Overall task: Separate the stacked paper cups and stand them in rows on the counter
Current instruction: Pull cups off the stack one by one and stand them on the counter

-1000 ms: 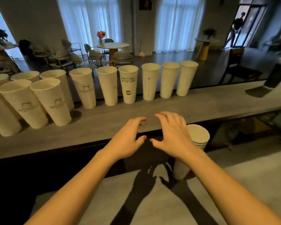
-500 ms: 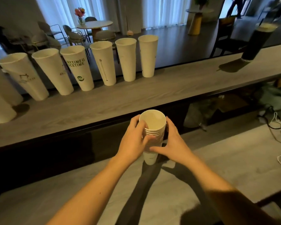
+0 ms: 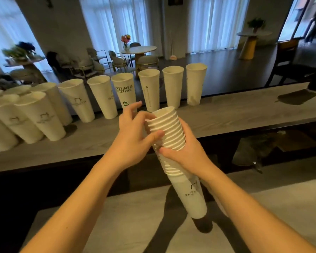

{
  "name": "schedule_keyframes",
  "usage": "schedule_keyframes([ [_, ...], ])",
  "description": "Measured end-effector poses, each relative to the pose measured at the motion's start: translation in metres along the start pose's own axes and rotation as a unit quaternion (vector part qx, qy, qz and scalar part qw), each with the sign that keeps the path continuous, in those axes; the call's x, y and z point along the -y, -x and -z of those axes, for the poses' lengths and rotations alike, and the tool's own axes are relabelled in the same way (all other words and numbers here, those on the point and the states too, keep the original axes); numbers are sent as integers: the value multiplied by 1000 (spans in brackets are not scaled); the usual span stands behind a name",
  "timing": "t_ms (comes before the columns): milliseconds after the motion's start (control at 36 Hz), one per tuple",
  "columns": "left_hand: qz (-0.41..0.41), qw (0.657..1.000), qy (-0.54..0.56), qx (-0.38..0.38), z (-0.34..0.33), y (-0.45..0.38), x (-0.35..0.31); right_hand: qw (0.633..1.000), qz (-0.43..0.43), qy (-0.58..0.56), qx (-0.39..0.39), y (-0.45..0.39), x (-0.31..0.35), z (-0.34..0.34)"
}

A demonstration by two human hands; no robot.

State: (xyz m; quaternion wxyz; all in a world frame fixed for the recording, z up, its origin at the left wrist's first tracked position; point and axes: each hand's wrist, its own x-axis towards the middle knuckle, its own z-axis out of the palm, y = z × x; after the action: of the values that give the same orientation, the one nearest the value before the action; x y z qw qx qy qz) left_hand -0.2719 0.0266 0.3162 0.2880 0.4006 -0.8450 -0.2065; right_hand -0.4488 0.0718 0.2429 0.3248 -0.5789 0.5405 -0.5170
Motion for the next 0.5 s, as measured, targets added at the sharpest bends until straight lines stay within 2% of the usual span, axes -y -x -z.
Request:
schedule_keyframes([
  [28, -19, 999, -24, -12, 24, 3, 5, 1000, 16, 6, 11, -10, 13, -17],
  [83, -37, 999, -19, 21, 46, -2, 1, 999, 24, 16, 26, -18, 21, -26],
  [139, -29, 997, -6, 69, 61, -6, -4, 999, 29, 22, 36, -25, 29, -31],
  [222, -14, 995, -61, 79, 98, -9, 7, 997, 42, 38, 60, -42, 48, -54],
  [361, 40, 998, 5, 54, 145, -6, 25, 991, 61, 74, 93, -71, 74, -86],
  [500, 96, 993, 50, -37, 171, -9, 56, 983, 69, 117, 127, -93, 87, -108],
])
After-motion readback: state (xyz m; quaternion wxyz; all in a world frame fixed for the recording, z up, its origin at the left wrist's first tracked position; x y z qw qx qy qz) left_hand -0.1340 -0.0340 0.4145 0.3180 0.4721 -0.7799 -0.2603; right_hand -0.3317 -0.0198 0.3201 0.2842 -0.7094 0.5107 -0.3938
